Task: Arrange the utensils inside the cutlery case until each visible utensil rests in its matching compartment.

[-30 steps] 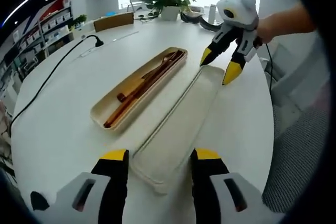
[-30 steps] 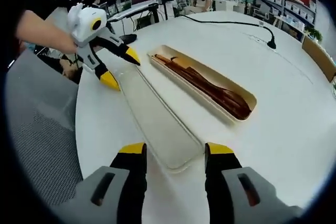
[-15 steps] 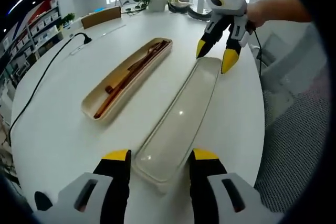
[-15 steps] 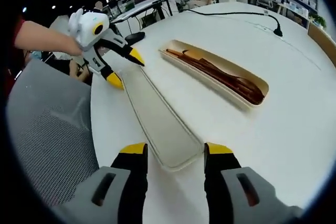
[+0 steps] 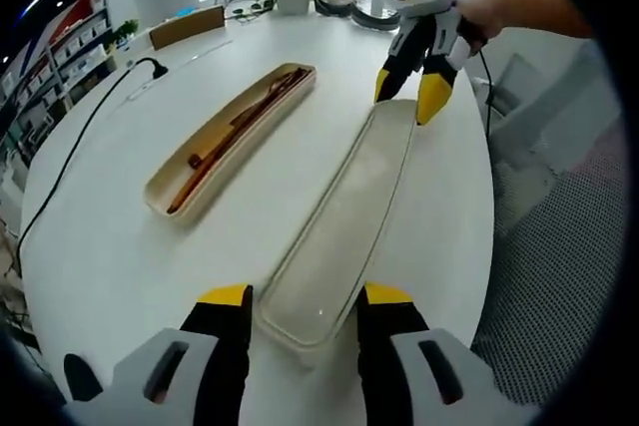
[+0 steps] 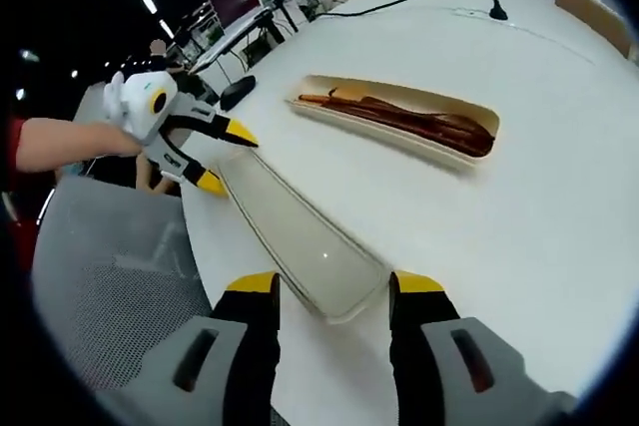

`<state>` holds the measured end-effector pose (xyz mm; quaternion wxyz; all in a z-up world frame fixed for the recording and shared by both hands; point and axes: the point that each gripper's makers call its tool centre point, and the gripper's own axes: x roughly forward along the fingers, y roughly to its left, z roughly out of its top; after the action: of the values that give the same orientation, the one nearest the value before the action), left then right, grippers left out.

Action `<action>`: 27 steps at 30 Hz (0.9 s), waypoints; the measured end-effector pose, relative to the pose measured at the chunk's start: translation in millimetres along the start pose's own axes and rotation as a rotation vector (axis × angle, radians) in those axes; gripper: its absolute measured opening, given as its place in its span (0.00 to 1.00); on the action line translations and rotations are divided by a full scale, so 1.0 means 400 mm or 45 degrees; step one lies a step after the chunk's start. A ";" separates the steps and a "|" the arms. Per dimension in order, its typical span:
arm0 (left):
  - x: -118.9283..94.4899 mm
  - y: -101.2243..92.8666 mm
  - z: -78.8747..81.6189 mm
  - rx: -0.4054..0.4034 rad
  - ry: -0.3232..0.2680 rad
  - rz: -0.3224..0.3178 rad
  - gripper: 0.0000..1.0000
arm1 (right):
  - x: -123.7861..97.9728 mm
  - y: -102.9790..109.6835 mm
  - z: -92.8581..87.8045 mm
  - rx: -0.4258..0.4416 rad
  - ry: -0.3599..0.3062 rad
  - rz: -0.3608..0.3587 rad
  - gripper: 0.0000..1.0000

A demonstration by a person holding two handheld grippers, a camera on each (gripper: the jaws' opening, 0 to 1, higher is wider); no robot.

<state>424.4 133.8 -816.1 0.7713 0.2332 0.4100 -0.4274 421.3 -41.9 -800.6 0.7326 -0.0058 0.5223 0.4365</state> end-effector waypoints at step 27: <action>-0.003 -0.012 -0.012 0.165 0.092 -0.103 0.36 | 0.021 -0.007 0.037 -0.789 -0.034 -0.224 0.44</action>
<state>418.0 135.2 -817.8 0.7214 0.2812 0.4180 -0.4751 434.8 -31.4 -801.4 0.7376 -0.2682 0.3523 0.5098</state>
